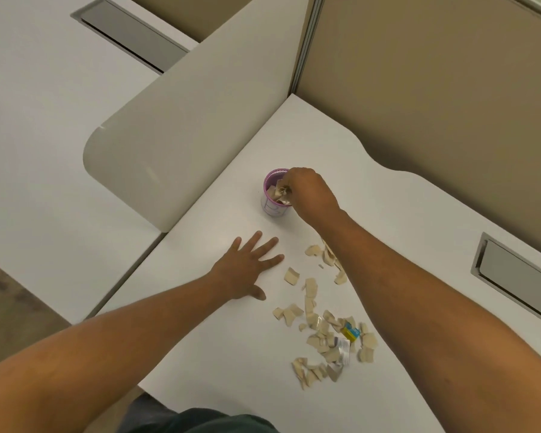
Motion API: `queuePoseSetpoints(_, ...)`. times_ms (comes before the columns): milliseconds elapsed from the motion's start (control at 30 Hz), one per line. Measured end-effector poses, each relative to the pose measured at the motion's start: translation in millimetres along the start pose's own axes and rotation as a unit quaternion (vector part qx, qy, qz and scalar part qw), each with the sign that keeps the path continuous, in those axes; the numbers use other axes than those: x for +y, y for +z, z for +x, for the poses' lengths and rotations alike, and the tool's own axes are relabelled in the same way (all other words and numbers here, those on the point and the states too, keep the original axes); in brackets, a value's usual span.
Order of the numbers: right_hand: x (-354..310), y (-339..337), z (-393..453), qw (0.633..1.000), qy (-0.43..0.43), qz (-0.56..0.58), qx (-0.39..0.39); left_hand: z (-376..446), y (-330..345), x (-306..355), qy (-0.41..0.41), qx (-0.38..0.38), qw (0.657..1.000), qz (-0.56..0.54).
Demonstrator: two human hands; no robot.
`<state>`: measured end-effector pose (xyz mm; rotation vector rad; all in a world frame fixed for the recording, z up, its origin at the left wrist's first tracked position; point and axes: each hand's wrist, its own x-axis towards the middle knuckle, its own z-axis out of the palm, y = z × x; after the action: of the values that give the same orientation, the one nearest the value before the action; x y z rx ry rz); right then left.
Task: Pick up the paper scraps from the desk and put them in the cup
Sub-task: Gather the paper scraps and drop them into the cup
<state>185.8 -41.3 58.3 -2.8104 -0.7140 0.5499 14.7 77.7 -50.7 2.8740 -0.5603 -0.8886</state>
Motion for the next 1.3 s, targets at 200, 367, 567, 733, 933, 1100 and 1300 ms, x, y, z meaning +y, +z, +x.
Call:
queuePoseSetpoints(200,-3.0,-7.5,-4.4,0.998,-0.047,-0.037,0.019,2.1,0.6,0.1,-0.002,0.0,1.0,-0.018)
queuePoseSetpoints(367,2.5,-30.4,-13.6,0.998,-0.032,0.041,0.032,2.2,-1.1,-0.1,0.0,-0.002,1.0,-0.015)
queuePoseSetpoints(567,53.4,-31.4,-56.9,0.976,0.062,0.177,0.109,2.2,-0.1,-2.1,0.004,0.0,1.0,-0.009)
queuePoseSetpoints(733,106.5,27.8,-117.7,0.96,0.169,0.214,0.072,0.1,4.2,-3.7,0.01,0.004,1.0,0.015)
queuePoseSetpoints(933,114.2,86.1,-146.9,0.943,0.211,0.223,0.129,3.4,5.3,-0.9,0.001,-0.023,0.999,0.049)
queuePoseSetpoints(1100,109.7,103.4,-138.5,0.957,0.188,0.176,0.134,8.1,8.6,0.0,-0.009,-0.043,0.998,0.053)
queuePoseSetpoints(1300,81.1,130.5,-130.9,0.993,0.095,0.07,0.006,11.1,19.6,-3.6,-0.011,-0.021,0.997,0.067)
